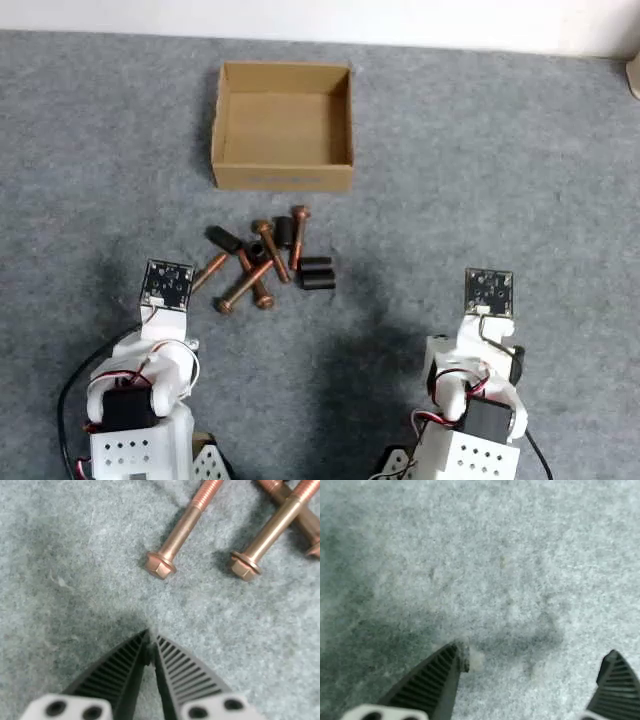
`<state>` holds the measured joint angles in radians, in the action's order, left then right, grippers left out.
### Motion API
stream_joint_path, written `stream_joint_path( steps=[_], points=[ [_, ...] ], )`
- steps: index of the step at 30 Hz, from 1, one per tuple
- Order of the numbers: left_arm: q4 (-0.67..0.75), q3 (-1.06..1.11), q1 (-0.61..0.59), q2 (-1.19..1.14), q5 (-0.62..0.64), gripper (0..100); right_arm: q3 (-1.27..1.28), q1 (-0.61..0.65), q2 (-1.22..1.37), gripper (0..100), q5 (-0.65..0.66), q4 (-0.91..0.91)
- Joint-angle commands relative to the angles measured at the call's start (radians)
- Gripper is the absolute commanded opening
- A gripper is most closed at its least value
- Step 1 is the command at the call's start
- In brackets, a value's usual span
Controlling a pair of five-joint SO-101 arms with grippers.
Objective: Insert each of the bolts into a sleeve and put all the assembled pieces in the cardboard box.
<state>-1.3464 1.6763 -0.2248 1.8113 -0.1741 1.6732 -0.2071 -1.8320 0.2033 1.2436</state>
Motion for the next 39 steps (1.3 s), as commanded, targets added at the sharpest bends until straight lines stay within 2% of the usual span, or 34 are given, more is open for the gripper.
stream_joint_path(
  steps=[1, 27, 29, 33, 35, 37, 39],
  points=[
    [-0.006, 0.021, -0.012, 0.013, -0.002, 1, 0.107, -0.012, -0.004, 37.6, 0.008, 0.005],
    [-0.006, 0.021, -0.012, 0.013, -0.002, 1, 0.107, -0.012, -0.004, 37.6, 0.008, 0.005],
    [-0.002, 0.021, 0.022, 0.013, -0.002, 1, 0.107, -0.012, -0.004, 37.6, 0.008, 0.005],
    [-0.006, 0.021, 0.189, 0.013, -0.003, 1, 0.107, -0.004, -0.004, 37.6, 0.008, 0.005],
    [-0.006, 0.021, 0.226, 0.013, -0.005, 1, 0.107, 0.024, -0.004, 37.6, 0.006, 0.005],
    [-0.003, 0.016, 0.177, 0.013, -0.005, 1, 0.11, 0.028, -0.004, 37.6, 0.006, 0.005],
    [-0.006, 0.002, 0.042, 0.013, -0.005, 1, 0.107, 0.002, -0.004, 37.6, 0.006, 0.005]
  ],
)
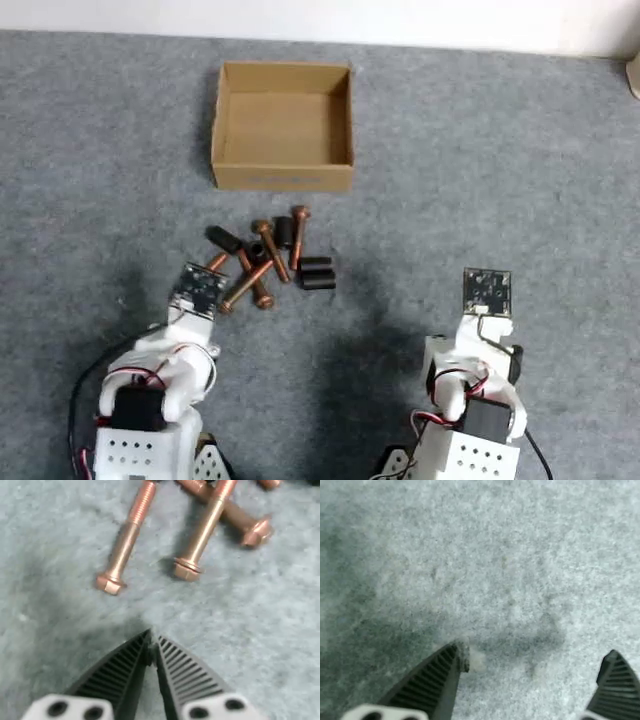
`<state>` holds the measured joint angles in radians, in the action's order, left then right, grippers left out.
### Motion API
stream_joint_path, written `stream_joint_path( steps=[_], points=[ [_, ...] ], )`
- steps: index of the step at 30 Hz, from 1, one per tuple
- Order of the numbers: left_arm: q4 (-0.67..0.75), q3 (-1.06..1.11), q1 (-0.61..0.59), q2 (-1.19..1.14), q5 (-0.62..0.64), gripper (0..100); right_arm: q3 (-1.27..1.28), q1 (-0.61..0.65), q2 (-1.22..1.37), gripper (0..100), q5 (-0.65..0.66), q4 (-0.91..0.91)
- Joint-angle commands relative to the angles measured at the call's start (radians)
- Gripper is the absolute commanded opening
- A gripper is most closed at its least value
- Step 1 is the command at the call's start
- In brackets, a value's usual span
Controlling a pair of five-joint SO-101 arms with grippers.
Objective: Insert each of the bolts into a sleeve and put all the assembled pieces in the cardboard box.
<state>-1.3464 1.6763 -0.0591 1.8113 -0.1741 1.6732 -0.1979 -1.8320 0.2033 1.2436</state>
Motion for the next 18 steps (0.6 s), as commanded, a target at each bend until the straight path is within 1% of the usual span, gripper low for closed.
stream_joint_path(
  steps=[1, 2, 3, 4, 5, 7, 9, 11, 13, 16, 18],
  points=[
    [0.002, -0.005, -0.214, 0.013, -0.005, 1, 0.104, -0.024, -0.004, 37.6, 0.008, 0.005],
    [0.015, -0.022, -0.323, 0.015, -0.005, 1, 0.104, -0.054, -0.004, 37.6, 0.008, 0.005],
    [0.061, -0.053, -0.412, 0.016, -0.005, 1, 0.104, -0.094, -0.004, 37.6, 0.008, -0.001],
    [0.118, -0.093, -0.473, 0.013, -0.003, 1, 0.104, -0.131, -0.004, 37.6, 0.008, -0.007],
    [0.163, -0.122, -0.512, 0.013, -0.002, 1, 0.104, -0.154, -0.004, 37.6, 0.008, -0.025],
    [0.186, -0.199, -0.542, 0.013, -0.017, 1, 0.101, -0.176, -0.004, 37.6, 0.009, -0.059],
    [0.176, -0.285, -0.527, 0.012, -0.087, 1, 0.062, -0.213, -0.004, 37.6, 0.009, -0.079],
    [0.135, -0.349, -0.472, 0.012, -0.115, 1, 0.018, -0.216, -0.004, 37.6, 0.009, -0.079],
    [0.109, -0.377, -0.424, 0.01, -0.112, 1, -0.022, -0.179, 0.002, 37.6, 0.017, -0.054],
    [0.127, -0.375, -0.36, 0.007, -0.109, 1, -0.081, -0.108, 0.002, 37.6, 0.138, -0.022],
    [0.137, -0.38, -0.317, -0.042, -0.097, 1, -0.087, -0.07, 0.002, 37.6, 0.161, -0.021]
  ],
)
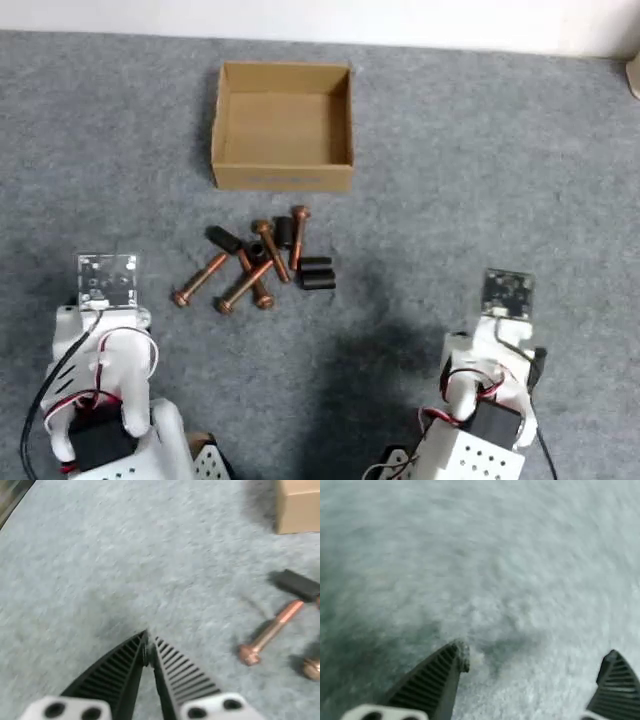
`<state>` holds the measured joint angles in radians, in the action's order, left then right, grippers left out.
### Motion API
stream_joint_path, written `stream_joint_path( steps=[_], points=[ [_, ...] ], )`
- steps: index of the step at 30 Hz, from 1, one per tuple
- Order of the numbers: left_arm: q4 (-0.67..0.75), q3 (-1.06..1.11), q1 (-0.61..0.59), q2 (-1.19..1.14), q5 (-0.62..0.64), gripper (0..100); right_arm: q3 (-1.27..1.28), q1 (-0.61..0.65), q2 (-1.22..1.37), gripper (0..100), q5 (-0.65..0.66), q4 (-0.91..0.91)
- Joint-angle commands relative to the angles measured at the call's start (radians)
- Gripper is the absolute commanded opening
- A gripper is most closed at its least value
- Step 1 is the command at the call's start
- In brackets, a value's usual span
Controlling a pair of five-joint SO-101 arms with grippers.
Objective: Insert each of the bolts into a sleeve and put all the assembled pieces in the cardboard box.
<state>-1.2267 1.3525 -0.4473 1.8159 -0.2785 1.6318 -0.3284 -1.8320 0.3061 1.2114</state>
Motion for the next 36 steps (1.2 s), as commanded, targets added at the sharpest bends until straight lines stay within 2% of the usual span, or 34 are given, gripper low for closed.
stream_joint_path(
  steps=[1, 4, 7, 12, 15, 20, 23, 26, 30, 33, 36],
  points=[
    [0.037, -0.062, 0.087, -0.088, 0.026, 1, -0.05, 0.079, 0.002, 37.6, 0.057, 0.008],
    [0.144, -0.11, 0.104, -0.298, 0.061, 1, -0.054, 0.148, 0.002, 37.6, 0.054, 0.002],
    [0.222, -0.239, 0.105, -0.602, 0.114, 1, -0.084, 0.226, 0.004, 37.6, 0.009, -0.018],
    [0.219, -0.504, 0.228, -1.144, 0.215, 1, -0.099, 0.364, 0.005, 37.6, -0.06, -0.074],
    [0.219, -0.593, 0.282, -1.342, 0.301, 1, -0.104, 0.453, 0.005, 37.6, -0.094, -0.076],
    [0.221, -0.642, 0.262, -1.428, 0.388, 1, -0.104, 0.49, 0.007, 37.6, -0.1, -0.101],
    [0.221, -0.638, 0.262, -1.435, 0.413, 1, -0.134, 0.493, 0.097, 37.6, -0.098, -0.15],
    [0.253, -0.601, 0.262, -1.429, 0.411, 1, -0.266, 0.518, 0.335, 37.6, -0.107, -0.168],
    [0.353, -0.545, 0.262, -1.428, 0.413, 1, -0.533, 0.598, 0.736, 37.6, -0.23, -0.166],
    [0.362, -0.536, 0.274, -1.428, 0.413, 1, -0.682, 0.691, 0.993, 37.6, -0.259, -0.18],
    [0.362, -0.533, 0.321, -1.435, 0.407, 1, -0.739, 0.734, 1.171, 37.6, -0.367, -0.236]
  ],
)
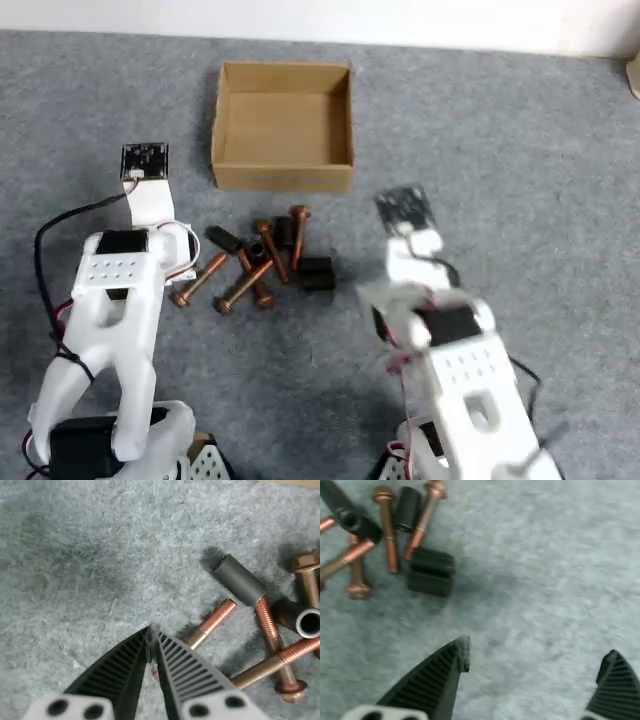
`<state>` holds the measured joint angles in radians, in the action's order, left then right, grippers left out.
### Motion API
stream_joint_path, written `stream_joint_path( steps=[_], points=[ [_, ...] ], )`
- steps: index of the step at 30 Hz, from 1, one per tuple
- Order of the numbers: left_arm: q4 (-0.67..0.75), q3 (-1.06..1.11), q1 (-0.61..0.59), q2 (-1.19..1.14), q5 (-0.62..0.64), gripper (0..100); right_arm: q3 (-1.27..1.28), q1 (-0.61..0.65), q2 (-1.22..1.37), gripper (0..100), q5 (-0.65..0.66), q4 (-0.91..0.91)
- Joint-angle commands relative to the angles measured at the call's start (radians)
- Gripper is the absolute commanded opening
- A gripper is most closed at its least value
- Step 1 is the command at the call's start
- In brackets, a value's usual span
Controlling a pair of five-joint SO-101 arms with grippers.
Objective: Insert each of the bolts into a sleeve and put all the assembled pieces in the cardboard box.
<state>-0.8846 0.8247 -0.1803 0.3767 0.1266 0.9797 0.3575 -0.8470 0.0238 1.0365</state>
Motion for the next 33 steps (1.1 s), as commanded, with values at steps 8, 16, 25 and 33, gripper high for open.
stream_joint_path(
  steps=[8, 16, 25, 33],
  points=[
    [0.052, 0.019, 0.077, 0.002, -0.193, 1, 0.015, 0.136, 0.361, 37.6, -0.107, -0.26],
    [0.18, 0.097, 0.076, 0.001, -0.324, 3, 0.079, 0.133, 0.361, 37.6, -0.106, -0.268],
    [0.166, -0.013, 0.064, -0.206, -0.324, 20, 0.076, 0.071, 0.361, 37.6, -0.061, -0.266],
    [0.0, -0.211, 0.033, -0.404, -0.324, 18, 0.076, 0.044, 0.361, 37.6, -0.06, -0.266]
  ],
)
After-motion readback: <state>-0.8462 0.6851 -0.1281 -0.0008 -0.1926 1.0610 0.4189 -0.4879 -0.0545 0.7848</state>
